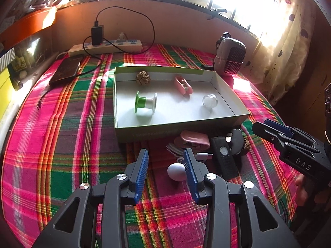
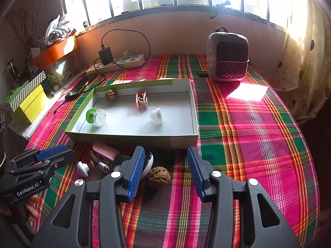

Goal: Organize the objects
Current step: 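Move the left tool over the white egg while the right tool moves over the walnut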

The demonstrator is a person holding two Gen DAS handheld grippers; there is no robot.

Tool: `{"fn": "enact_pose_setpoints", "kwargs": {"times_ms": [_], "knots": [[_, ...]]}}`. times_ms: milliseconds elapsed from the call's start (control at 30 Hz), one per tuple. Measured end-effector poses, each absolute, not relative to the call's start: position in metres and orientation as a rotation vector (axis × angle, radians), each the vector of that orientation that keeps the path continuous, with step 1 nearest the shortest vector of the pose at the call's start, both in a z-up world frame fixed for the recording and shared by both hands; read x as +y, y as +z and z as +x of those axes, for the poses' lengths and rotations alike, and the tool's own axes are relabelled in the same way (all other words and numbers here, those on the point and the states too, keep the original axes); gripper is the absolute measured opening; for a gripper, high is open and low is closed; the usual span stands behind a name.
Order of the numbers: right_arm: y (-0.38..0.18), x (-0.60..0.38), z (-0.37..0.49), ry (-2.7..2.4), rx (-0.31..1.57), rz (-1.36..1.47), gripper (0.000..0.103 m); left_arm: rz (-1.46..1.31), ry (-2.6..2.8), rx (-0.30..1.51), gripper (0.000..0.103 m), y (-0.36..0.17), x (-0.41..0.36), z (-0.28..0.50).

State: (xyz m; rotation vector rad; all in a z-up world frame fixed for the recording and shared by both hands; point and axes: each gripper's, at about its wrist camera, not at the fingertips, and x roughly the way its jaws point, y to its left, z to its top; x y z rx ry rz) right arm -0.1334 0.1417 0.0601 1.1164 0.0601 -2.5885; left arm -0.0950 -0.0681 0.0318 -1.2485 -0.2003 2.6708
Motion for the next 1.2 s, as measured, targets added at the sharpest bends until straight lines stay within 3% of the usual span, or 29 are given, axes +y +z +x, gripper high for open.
{"fn": "enact_pose_setpoints", "kwargs": {"times_ms": [467, 1200], "knots": [[0.042, 0.165, -0.124, -2.598, 0.039, 1.173, 0.05, -1.296, 2.617, -0.186, 0.037, 0.017, -0.057, -0.093], [0.018, 0.132, -0.135, -2.496, 0.191, 1.216, 0.05, -1.314, 2.584, -0.171, 0.037, 0.01, -0.051, -0.097]]}}
